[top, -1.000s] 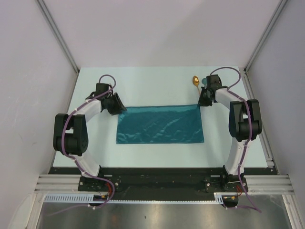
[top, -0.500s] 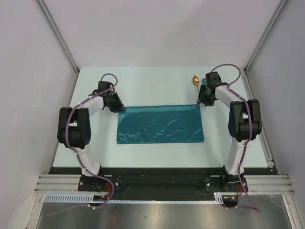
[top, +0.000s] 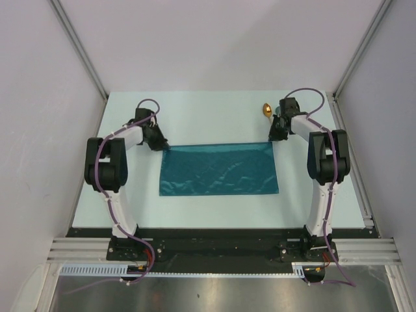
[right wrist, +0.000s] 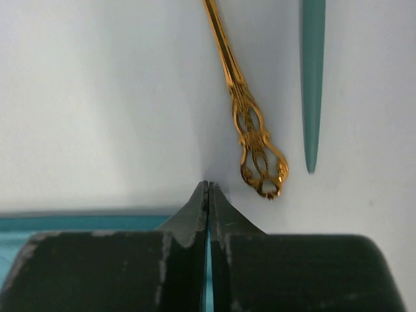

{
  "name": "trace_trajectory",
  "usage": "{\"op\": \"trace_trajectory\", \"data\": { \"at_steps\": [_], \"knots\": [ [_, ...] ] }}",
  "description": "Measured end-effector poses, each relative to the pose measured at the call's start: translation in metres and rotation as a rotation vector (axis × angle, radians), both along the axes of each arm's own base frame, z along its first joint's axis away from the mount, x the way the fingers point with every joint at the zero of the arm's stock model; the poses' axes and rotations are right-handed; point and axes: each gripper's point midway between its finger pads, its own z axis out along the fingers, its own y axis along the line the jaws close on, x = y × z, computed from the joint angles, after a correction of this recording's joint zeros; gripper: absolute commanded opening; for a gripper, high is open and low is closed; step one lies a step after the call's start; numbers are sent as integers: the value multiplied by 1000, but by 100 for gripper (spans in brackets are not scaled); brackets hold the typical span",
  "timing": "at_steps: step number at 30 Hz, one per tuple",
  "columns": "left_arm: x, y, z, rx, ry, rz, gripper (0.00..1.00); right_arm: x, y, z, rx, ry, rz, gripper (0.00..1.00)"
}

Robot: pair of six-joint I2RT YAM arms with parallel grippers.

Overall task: Fold the napkin into a case and place the utensils inside
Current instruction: Smooth out the rectangle-folded napkin at the center of the board, then pick up the rectangle-folded napkin from the center of the board.

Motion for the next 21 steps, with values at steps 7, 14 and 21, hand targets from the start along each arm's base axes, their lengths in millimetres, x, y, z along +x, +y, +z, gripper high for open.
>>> {"op": "trace_trajectory", "data": {
  "at_steps": [7, 14, 21],
  "knots": [
    [3, 3, 4, 14, -9, 2, 40, 20, 3, 3, -14, -45, 17, 27],
    [-14, 3, 79, 84, -159, -25, 57, -7, -8, 36, -161, -5, -24, 72],
    [-76, -39, 215, 85, -534, -158, 56, -69, -6, 115, -162, -121, -7, 69]
  ]
}}
